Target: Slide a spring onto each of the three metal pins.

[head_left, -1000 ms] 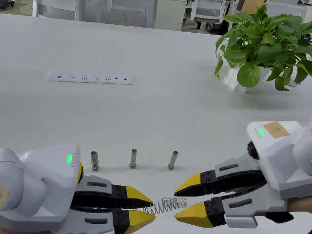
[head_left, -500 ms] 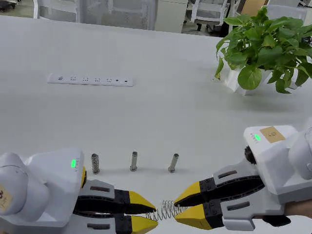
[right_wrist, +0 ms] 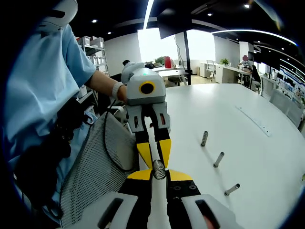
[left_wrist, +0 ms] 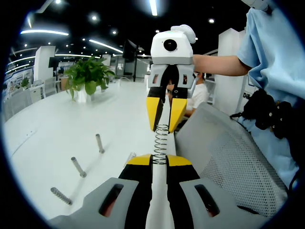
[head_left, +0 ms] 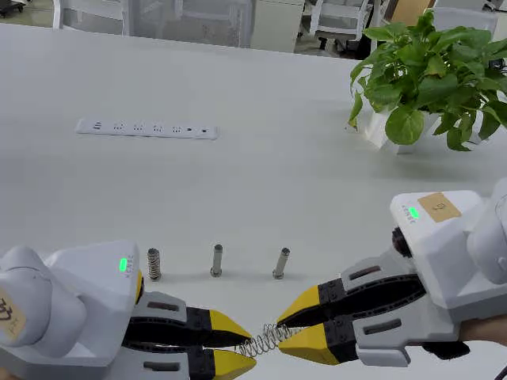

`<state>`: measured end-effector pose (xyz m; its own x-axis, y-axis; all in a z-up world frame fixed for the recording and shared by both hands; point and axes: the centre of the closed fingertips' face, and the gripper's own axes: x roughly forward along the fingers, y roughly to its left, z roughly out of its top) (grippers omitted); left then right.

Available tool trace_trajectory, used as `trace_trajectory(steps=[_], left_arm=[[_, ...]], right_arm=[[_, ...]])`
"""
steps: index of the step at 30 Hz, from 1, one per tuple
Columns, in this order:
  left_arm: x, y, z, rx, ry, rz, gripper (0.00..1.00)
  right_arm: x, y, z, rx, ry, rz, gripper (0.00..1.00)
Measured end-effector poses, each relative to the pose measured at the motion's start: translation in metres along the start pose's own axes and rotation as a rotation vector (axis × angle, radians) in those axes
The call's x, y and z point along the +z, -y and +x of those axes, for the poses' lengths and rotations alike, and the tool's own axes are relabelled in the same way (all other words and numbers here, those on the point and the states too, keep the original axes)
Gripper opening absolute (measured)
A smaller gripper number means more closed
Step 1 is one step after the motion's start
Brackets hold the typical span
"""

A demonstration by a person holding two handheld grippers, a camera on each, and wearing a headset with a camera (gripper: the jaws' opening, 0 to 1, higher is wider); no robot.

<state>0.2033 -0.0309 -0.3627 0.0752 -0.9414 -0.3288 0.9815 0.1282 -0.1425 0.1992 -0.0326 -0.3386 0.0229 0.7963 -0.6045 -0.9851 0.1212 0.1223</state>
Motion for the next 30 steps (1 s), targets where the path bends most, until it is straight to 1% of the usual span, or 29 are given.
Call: trace_trajectory(steps=[5, 14, 19, 23, 30], left_arm=[[0.0, 0.001, 0.003, 0.003, 0.002, -0.004, 0.06], [-0.001, 0.001, 0.007, 0.013, 0.012, -0.021, 0.06], [-0.002, 0.002, 0.007, 0.022, 0.01, -0.017, 0.06], [-0.003, 0.003, 0.005, 0.026, 0.014, -0.027, 0.06], [-0.004, 0.003, 0.005, 0.027, 0.012, -0.026, 0.06]], right_arm=[[0.008, -0.001, 0.001, -0.004, -0.002, -0.032, 0.07], [0.015, -0.003, 0.005, -0.003, -0.017, -0.079, 0.07], [0.014, -0.003, 0.007, 0.0, -0.023, -0.081, 0.07], [0.013, -0.004, 0.007, 0.003, -0.029, -0.085, 0.07], [0.011, -0.005, 0.007, 0.003, -0.039, -0.088, 0.07]])
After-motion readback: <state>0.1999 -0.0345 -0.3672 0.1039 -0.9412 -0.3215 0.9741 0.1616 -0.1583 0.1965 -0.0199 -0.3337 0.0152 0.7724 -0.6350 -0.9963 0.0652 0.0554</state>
